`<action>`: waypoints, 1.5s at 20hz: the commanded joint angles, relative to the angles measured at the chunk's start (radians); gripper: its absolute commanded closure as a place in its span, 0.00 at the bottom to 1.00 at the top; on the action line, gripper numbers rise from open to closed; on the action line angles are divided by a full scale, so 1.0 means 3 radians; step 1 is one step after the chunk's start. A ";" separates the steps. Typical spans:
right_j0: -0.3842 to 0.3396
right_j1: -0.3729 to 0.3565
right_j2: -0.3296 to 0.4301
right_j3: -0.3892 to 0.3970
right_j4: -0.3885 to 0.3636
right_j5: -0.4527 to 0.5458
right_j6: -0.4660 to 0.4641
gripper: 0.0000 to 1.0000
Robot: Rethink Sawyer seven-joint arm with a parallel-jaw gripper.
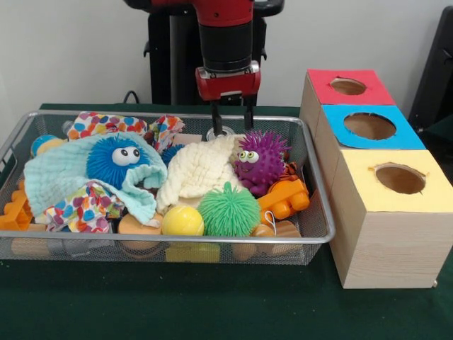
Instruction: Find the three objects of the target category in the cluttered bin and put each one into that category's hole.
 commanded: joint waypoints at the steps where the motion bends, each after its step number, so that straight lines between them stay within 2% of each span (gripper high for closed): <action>1: -0.0004 -0.0066 -0.0095 -0.0041 -0.0256 0.0124 -0.0124 0.00; 8: -0.0012 -0.0074 -0.0110 -0.0010 -0.0262 0.0121 -0.0129 0.00; 12: 0.0056 -0.0068 -0.0202 -0.0001 -0.0324 0.0056 -0.0068 0.00; 19: 0.0346 0.0286 -0.0505 -0.0279 -0.0630 -0.0274 0.0155 0.00; 30: 0.0272 0.0378 -0.0421 -0.0382 -0.0643 -0.0263 0.0034 0.00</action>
